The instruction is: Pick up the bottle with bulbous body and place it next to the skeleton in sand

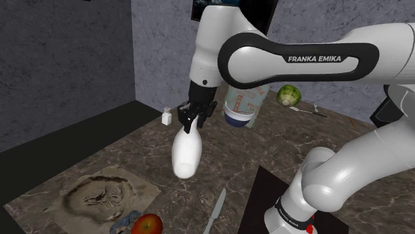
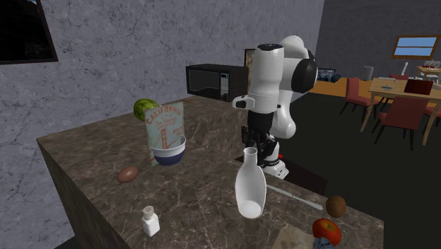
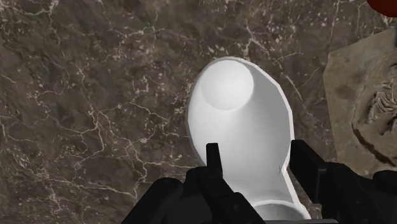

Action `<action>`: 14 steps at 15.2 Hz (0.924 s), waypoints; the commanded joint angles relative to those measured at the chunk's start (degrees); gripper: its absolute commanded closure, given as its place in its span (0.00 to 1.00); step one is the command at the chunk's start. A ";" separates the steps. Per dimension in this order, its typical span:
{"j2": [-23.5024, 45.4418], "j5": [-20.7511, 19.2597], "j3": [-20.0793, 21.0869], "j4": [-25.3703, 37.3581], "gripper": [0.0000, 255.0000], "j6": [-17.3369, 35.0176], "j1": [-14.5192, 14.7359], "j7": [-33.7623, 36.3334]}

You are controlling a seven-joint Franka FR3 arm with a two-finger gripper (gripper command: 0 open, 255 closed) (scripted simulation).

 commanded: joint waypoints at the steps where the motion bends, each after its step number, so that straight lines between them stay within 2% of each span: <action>1: 0.03 0.01 0.05 -0.18 1.00 0.27 0.02 0.04; 6: 0.03 0.01 0.05 -0.18 1.00 0.27 0.01 0.04; 7: 0.03 0.01 0.05 -0.19 0.00 0.27 0.02 0.04; 12: 0.03 0.01 0.05 -0.19 0.00 0.27 0.01 0.03; 14: -0.18 -0.13 -0.28 3.48 0.00 -3.60 -0.08 0.07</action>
